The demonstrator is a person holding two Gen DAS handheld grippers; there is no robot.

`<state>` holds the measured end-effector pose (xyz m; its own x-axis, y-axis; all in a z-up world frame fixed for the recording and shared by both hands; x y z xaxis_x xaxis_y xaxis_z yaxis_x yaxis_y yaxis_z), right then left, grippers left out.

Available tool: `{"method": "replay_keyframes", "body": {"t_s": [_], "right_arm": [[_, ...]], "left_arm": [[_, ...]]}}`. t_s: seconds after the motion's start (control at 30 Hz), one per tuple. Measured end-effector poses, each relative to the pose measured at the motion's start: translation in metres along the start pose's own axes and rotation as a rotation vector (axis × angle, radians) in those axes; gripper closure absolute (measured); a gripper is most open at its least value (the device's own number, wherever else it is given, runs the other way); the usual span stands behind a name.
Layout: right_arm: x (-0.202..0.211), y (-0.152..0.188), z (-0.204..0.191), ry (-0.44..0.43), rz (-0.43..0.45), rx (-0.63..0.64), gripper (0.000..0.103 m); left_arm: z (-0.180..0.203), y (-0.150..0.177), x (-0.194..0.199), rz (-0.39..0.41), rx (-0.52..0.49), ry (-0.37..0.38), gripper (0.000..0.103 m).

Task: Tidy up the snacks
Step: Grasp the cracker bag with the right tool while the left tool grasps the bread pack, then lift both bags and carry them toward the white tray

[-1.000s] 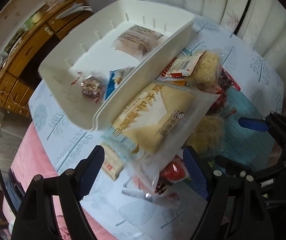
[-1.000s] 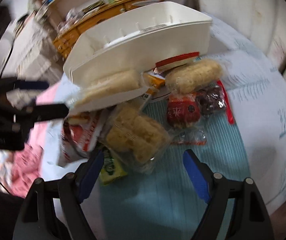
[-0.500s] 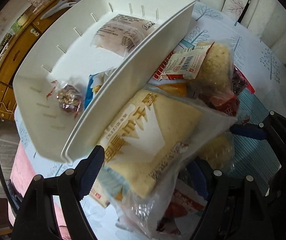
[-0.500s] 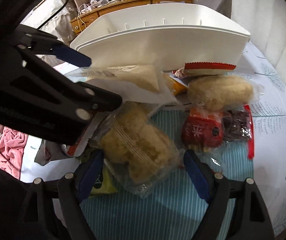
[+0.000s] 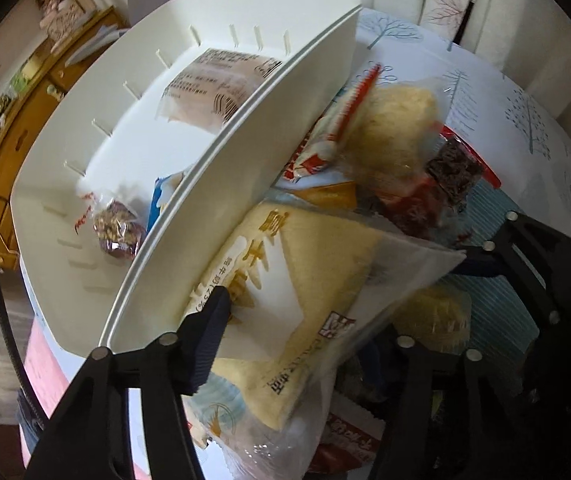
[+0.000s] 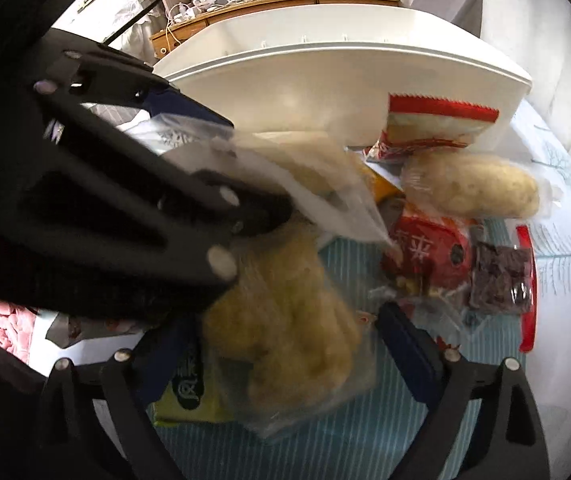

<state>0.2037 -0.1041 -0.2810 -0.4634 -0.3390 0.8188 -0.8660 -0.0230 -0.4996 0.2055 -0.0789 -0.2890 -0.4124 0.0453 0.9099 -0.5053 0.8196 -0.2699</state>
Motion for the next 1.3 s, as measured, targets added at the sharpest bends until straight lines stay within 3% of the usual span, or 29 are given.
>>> {"method": "replay_keyframes", "body": {"t_s": [0.13, 0.53, 0.8, 1.0, 1.17, 1.3], "right_arm": [[-0.002, -0.008, -0.003, -0.018, 0.007, 0.006, 0.041], [0.004, -0.006, 0.008, -0.075, -0.001, -0.106, 0.045], [0.019, -0.006, 0.020, -0.119, 0.049, -0.272, 0.045], [0.043, -0.003, 0.014, -0.120, 0.099, -0.342, 0.045], [0.060, 0.006, 0.002, -0.070, 0.121, -0.378, 0.045], [0.072, -0.003, -0.009, -0.079, 0.151, -0.464, 0.045]], "left_arm": [[0.001, 0.000, 0.006, 0.006, 0.003, 0.002, 0.054], [-0.014, 0.002, 0.029, 0.010, 0.072, -0.016, 0.071], [-0.043, 0.022, 0.051, -0.027, 0.238, -0.005, 0.077], [-0.061, 0.040, 0.077, -0.009, 0.323, -0.004, 0.078], [-0.078, 0.056, 0.105, -0.025, 0.417, 0.059, 0.078], [-0.088, 0.067, 0.128, -0.024, 0.484, 0.125, 0.078]]}}
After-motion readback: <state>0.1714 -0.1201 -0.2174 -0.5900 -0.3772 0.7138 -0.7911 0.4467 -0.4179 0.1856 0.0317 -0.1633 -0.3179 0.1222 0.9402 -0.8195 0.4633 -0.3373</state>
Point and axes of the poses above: each gripper's, at about its wrist camera, not at the fingertips, and x roughly against the way its jaws point, z to its right, y to its underside, the point moved 5 cm from there along -x, roughly the way its jaws point, and after that the axes turned 11 degrees about -y, right-handed, at the moved point
